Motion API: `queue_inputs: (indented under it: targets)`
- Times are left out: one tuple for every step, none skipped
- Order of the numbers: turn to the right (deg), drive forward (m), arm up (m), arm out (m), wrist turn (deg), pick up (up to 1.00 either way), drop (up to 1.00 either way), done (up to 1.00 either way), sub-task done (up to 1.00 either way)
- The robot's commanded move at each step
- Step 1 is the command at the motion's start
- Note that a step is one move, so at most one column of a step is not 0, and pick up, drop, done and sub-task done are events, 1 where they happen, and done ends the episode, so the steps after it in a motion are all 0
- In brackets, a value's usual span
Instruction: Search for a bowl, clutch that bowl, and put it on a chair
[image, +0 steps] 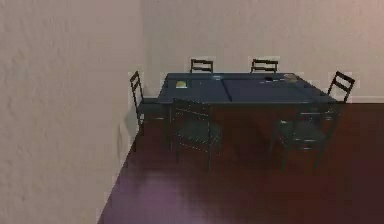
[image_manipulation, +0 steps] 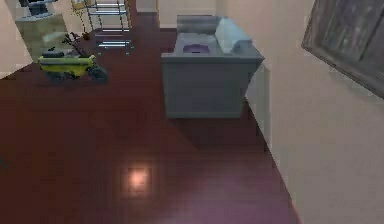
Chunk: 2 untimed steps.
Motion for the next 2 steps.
queue_inputs:
  targets:
    - [45.0,0.00,0.00,0.00,0.0,0.00,0.00,0.00,0.00]
    - [9.0,0.00,0.00,0.00,0.0,0.00,0.00,0.00,0.00]
